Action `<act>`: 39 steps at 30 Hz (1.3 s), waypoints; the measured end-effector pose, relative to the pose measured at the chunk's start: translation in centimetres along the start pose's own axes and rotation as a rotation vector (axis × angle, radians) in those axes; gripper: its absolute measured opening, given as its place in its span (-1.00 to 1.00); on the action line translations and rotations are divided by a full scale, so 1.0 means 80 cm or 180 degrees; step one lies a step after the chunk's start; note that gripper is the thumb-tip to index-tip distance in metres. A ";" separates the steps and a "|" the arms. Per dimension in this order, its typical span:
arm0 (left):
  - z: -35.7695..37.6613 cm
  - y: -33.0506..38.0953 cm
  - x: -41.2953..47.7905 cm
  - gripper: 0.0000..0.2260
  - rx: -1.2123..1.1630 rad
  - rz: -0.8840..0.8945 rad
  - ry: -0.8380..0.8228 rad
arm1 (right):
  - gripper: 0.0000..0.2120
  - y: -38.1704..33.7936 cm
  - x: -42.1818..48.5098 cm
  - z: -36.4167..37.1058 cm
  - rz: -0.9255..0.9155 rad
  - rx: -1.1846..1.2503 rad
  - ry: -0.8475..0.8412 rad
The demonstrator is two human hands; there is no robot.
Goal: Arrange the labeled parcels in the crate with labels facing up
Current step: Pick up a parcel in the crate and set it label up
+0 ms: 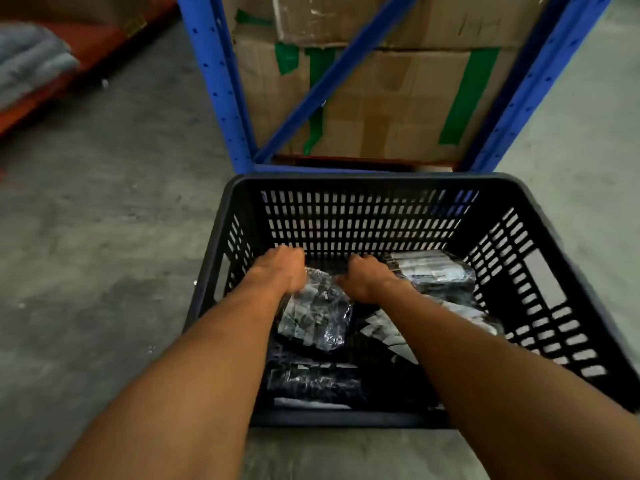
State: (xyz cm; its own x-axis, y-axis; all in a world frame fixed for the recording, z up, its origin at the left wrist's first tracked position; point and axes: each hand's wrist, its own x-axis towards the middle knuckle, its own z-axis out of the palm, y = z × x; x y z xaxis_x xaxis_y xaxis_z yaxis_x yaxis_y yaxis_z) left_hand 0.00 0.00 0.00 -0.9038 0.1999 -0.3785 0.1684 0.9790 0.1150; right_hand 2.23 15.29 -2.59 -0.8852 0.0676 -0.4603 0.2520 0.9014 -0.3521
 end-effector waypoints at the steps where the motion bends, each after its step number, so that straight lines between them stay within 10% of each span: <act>1: 0.005 0.001 0.001 -0.69 -0.0083 -0.0085 0.0004 | -0.55 0.001 0.006 0.005 0.0060 0.0028 0.0005; 17: 0.081 -0.022 0.044 0.13 -0.1465 -0.0635 -0.1263 | 0.36 0.018 0.058 0.049 0.0549 -0.0326 -0.1497; 32: 0.048 -0.027 0.032 0.21 -0.2010 -0.0946 -0.0995 | -0.05 0.017 0.042 0.000 0.0694 0.1628 -0.1032; 39: 0.004 -0.020 0.007 -0.19 -0.2350 -0.1084 -0.0878 | -0.28 0.017 0.011 -0.038 0.0693 0.2042 -0.0964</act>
State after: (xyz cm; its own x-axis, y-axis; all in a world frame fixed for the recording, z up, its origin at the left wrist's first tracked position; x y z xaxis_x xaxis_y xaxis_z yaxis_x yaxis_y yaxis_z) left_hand -0.62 -1.47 -0.71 -0.7145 -0.0039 -0.6997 -0.4806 0.7295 0.4867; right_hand 0.61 17.86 -0.95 -0.6660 0.0118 -0.7459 0.6705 0.4478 -0.5916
